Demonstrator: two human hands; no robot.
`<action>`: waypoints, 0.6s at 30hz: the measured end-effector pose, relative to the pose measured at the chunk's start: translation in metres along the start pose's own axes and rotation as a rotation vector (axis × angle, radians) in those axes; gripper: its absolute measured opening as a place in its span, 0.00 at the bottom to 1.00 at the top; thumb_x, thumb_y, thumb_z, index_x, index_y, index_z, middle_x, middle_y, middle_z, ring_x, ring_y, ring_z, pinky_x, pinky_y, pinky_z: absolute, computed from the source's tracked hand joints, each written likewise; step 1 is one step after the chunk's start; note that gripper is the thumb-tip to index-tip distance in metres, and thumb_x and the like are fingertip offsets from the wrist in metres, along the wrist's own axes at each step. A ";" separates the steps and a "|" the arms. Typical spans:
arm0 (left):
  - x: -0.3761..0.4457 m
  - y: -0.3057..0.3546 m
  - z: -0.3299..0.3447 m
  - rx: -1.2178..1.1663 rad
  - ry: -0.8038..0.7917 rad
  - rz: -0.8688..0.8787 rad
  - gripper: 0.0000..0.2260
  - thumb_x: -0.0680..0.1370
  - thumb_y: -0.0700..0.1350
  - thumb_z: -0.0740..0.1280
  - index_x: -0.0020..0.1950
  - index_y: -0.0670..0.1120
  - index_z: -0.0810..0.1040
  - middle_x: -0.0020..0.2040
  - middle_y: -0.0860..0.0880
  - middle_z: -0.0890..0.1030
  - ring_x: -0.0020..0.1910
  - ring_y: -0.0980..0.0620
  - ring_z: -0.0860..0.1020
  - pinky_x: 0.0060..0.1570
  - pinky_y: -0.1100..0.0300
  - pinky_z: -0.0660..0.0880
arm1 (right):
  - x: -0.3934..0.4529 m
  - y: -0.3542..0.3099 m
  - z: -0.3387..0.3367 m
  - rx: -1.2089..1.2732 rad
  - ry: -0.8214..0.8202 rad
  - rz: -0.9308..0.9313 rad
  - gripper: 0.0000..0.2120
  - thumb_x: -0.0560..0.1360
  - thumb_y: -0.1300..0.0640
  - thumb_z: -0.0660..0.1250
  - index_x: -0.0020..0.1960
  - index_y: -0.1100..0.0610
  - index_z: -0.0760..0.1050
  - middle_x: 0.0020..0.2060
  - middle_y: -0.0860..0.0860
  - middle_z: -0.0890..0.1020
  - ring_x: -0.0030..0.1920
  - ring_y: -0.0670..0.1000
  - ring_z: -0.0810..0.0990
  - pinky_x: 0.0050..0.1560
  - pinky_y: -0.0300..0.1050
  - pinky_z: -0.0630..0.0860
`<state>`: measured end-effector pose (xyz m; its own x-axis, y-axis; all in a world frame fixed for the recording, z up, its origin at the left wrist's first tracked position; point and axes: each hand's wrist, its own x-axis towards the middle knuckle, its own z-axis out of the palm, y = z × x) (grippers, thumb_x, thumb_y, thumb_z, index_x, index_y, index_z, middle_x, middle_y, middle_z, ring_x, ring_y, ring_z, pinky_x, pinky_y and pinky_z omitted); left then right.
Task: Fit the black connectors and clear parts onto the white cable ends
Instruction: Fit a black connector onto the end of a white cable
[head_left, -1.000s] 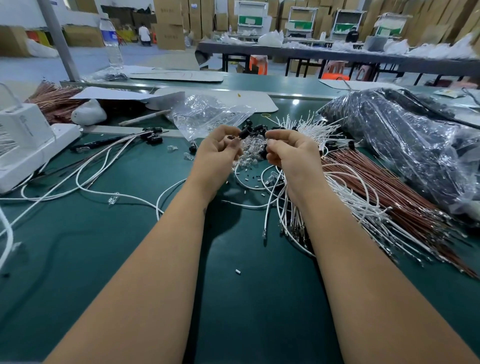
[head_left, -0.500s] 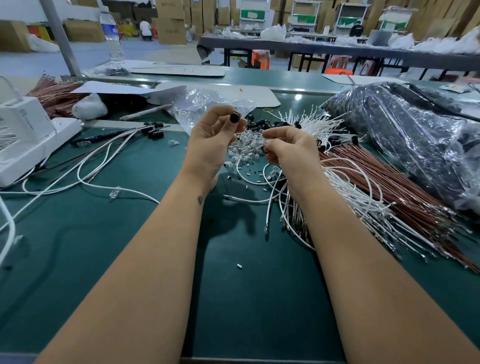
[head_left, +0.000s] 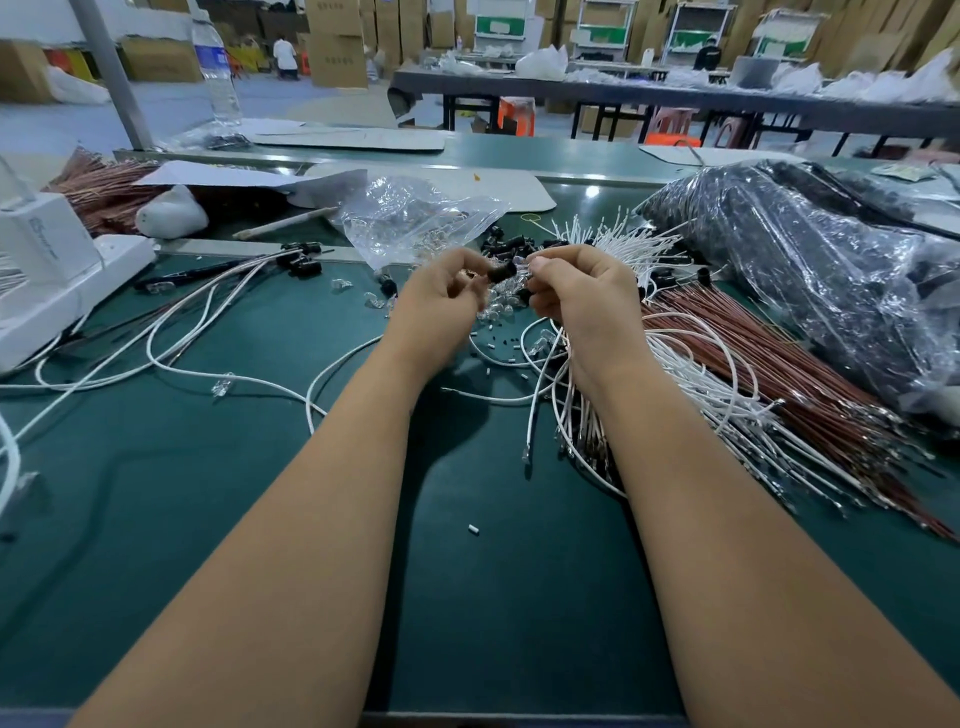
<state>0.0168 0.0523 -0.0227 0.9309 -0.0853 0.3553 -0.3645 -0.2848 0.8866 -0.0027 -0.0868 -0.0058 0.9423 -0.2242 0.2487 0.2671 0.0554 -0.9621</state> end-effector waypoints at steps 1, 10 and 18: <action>0.000 -0.002 0.001 0.044 -0.009 -0.015 0.06 0.80 0.38 0.61 0.50 0.47 0.76 0.33 0.49 0.72 0.26 0.58 0.65 0.27 0.65 0.64 | 0.000 0.000 0.000 0.019 0.011 0.012 0.07 0.74 0.66 0.66 0.41 0.58 0.79 0.29 0.48 0.79 0.29 0.44 0.76 0.32 0.35 0.74; -0.002 0.001 0.001 -0.030 0.005 -0.046 0.06 0.79 0.39 0.64 0.44 0.47 0.77 0.31 0.50 0.67 0.22 0.61 0.61 0.22 0.69 0.60 | 0.002 0.001 -0.002 0.047 0.038 0.043 0.07 0.76 0.65 0.67 0.39 0.58 0.78 0.28 0.50 0.78 0.29 0.45 0.76 0.31 0.36 0.74; -0.002 0.001 0.001 0.026 0.024 -0.019 0.04 0.78 0.39 0.65 0.46 0.45 0.79 0.30 0.51 0.68 0.23 0.61 0.63 0.25 0.70 0.61 | 0.003 0.004 -0.001 -0.056 0.009 0.017 0.06 0.76 0.64 0.67 0.41 0.58 0.78 0.30 0.50 0.78 0.30 0.44 0.76 0.32 0.35 0.74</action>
<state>0.0141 0.0509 -0.0228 0.9367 -0.0570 0.3454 -0.3454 -0.3105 0.8856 0.0011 -0.0880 -0.0094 0.9447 -0.2325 0.2311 0.2388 0.0052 -0.9711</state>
